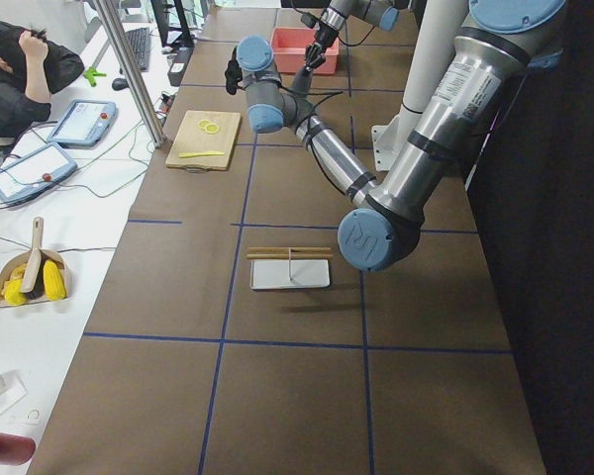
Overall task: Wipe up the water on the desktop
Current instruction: 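Lower the grey towel onto the table with the right gripper while the left arm withdraws, then wipe the towel across the table surface with the right gripper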
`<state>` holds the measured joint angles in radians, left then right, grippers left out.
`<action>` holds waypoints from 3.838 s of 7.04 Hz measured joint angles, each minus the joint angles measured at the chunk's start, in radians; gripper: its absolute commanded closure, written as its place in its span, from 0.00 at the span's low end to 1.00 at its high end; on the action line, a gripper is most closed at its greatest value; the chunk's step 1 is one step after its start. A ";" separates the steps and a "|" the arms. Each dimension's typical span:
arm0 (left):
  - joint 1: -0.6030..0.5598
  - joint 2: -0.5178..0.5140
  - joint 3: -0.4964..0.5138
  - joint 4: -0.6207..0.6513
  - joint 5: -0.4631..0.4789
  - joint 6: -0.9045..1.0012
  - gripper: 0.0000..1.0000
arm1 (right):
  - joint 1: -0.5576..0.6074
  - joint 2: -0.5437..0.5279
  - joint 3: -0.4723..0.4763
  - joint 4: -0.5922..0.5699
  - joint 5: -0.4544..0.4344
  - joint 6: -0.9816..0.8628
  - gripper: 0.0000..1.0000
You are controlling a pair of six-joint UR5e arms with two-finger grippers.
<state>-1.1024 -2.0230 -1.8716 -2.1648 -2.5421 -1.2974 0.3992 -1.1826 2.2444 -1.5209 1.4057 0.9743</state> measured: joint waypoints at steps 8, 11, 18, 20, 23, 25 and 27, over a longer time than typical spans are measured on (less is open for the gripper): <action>-0.232 0.458 -0.136 0.061 0.290 0.531 0.00 | 0.041 -0.001 0.034 -0.298 0.480 0.019 1.00; -0.242 0.499 -0.140 0.060 0.292 0.564 0.00 | 0.096 0.009 -0.138 -0.224 0.574 0.017 1.00; -0.244 0.524 -0.146 0.058 0.292 0.566 0.00 | 0.463 0.005 -0.524 -0.011 0.699 -0.138 1.00; -0.244 0.528 -0.145 0.057 0.292 0.566 0.00 | 0.499 0.007 -0.573 -0.010 0.708 -0.181 1.00; -0.242 0.532 -0.137 0.057 0.292 0.567 0.00 | 0.399 0.010 -0.554 -0.005 0.723 -0.109 1.00; -0.240 0.530 -0.132 0.057 0.292 0.567 0.00 | 0.328 0.004 -0.489 -0.001 0.772 -0.010 1.00; -0.240 0.525 -0.126 0.057 0.293 0.568 0.00 | 0.202 -0.004 -0.412 0.000 0.793 0.153 0.99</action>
<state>-1.3423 -1.4979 -1.9971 -2.1077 -2.2490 -0.7291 0.6015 -1.1862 1.8328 -1.5206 2.1988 1.1278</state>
